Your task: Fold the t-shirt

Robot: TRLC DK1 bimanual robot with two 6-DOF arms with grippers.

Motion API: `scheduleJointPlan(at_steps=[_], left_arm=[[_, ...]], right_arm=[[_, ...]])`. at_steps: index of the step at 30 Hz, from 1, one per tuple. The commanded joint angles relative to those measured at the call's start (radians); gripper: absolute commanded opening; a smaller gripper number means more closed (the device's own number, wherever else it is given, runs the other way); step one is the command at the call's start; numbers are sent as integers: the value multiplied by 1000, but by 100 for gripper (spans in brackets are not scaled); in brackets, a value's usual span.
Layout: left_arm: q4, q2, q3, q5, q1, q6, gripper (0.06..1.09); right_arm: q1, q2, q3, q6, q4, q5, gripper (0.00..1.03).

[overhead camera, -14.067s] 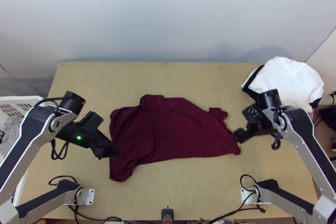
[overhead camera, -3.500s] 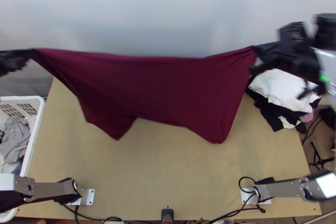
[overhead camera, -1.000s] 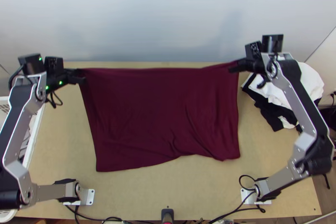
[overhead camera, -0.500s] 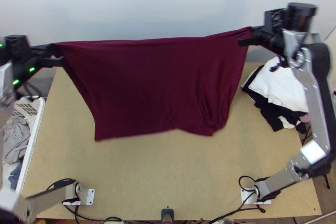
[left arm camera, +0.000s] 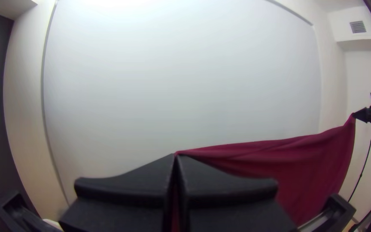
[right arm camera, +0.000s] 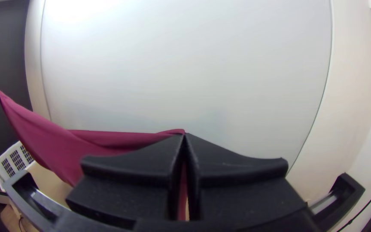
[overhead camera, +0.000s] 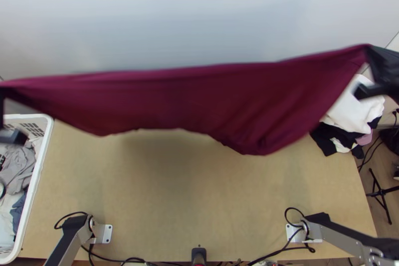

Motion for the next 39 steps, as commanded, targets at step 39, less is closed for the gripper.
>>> scheduleJointPlan(at_steps=[39], left_arm=[[641,667,-591,-193,-115,314,10]], right_arm=[[-58,870,-270,-129,363,-11,3]])
